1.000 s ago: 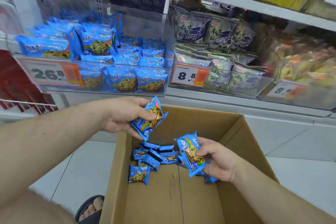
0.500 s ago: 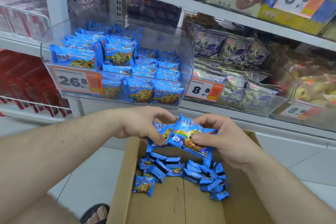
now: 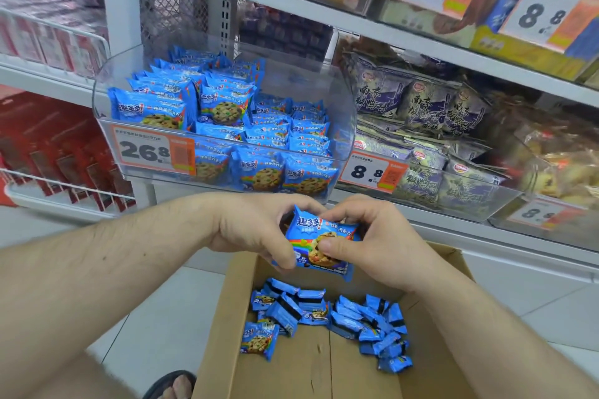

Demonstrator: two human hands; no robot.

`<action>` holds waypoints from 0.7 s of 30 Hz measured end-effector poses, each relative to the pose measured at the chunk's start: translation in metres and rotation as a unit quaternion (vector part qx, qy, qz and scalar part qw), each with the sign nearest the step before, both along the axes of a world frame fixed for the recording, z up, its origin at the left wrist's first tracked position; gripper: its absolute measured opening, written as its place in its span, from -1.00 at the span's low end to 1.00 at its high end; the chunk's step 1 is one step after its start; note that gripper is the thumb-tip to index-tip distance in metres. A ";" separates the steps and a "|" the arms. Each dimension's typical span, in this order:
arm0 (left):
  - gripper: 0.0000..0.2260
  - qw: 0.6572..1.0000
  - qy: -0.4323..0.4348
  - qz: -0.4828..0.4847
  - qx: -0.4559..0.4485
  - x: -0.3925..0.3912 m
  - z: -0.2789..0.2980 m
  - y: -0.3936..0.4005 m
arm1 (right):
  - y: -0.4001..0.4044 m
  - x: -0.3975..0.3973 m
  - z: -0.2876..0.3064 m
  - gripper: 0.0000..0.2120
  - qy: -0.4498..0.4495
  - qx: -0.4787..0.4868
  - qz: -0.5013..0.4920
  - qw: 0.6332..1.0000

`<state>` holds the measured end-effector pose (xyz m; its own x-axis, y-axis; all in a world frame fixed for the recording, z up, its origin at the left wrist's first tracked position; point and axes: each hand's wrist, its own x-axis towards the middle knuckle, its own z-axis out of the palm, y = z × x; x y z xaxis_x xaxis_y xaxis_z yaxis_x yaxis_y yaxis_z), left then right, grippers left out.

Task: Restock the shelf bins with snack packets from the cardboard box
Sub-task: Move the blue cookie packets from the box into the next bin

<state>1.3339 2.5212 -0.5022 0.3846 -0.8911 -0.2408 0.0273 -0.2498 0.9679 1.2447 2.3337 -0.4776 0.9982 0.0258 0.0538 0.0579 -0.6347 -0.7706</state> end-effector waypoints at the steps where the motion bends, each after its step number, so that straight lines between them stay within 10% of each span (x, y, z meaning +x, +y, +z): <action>1: -0.38 1.000 0.001 0.013 0.002 0.000 0.002 0.000 | 0.001 0.001 0.001 -0.69 -0.019 -0.018 -0.001 1.000; 10: -0.51 0.981 -0.137 0.128 -0.047 -0.004 0.030 0.015 | 0.010 0.018 0.017 -0.20 -0.021 -0.022 0.025 0.999; 21: -0.37 0.918 -0.252 0.296 -0.079 -0.001 0.050 0.041 | 0.042 0.054 0.057 -0.41 -0.044 -0.073 0.024 0.996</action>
<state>1.3333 2.5619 -0.4523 0.8396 -0.4992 0.2143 -0.3480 -0.1914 0.9177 1.2991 2.3754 -0.4202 0.9873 0.0877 0.1325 0.1540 -0.7338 -0.6616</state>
